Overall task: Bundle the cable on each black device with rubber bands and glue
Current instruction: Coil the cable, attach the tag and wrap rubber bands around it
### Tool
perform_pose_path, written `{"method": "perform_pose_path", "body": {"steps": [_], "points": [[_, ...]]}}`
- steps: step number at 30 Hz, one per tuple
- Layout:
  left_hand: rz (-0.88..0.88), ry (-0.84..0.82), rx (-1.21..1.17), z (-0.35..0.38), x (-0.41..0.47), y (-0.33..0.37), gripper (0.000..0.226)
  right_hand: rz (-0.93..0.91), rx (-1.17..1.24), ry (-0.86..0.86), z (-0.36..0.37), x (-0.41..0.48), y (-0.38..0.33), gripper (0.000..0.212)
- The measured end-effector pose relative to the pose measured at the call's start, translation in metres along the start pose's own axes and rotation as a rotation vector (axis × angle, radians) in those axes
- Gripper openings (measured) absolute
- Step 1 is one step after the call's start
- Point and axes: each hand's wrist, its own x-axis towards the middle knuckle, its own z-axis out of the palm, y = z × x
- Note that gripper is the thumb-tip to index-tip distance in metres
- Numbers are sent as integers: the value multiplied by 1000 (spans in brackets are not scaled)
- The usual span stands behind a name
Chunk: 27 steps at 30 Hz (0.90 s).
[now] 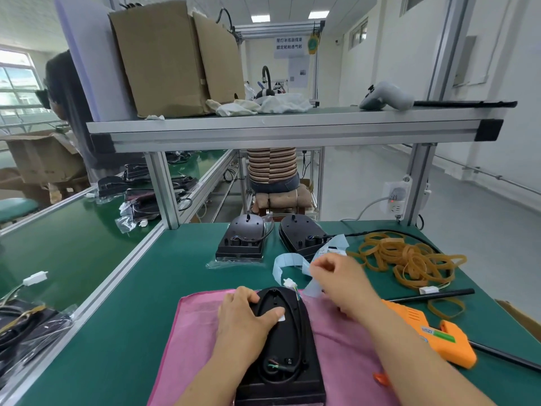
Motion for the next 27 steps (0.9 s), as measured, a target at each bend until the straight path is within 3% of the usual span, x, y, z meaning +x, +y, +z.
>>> {"method": "perform_pose_path", "body": {"steps": [3, 7, 10, 13, 15, 18, 21, 25, 27], "points": [[8, 23, -28, 0, -2, 0, 37, 85, -337, 189, -35, 30, 22, 18], [4, 39, -51, 1, -3, 0, 36, 341, -618, 22, -57, 46, 64, 12], [6, 47, -45, 1, -3, 0, 37, 359, -690, 2, -58, 47, 73, 12], [19, 59, -24, 1, -3, 1, 39, 282, -610, 162, -62, 45, 61, 20], [83, 137, -14, 1, -3, 1, 40, 134, -545, 244, -63, 37, 42, 22], [245, 227, -76, -4, 0, 12, 28, -148, -462, 195, -51, 18, -1, 27], [206, 97, -302, -14, 9, 35, 9, -274, -212, 10, -25, 2, -37, 29], [-68, -257, -655, -28, 17, 53, 45, -339, -83, -120, 9, -11, -56, 13], [-170, -383, -769, -35, 18, 48, 43, -356, -42, -132, 17, -14, -56, 14]]}}
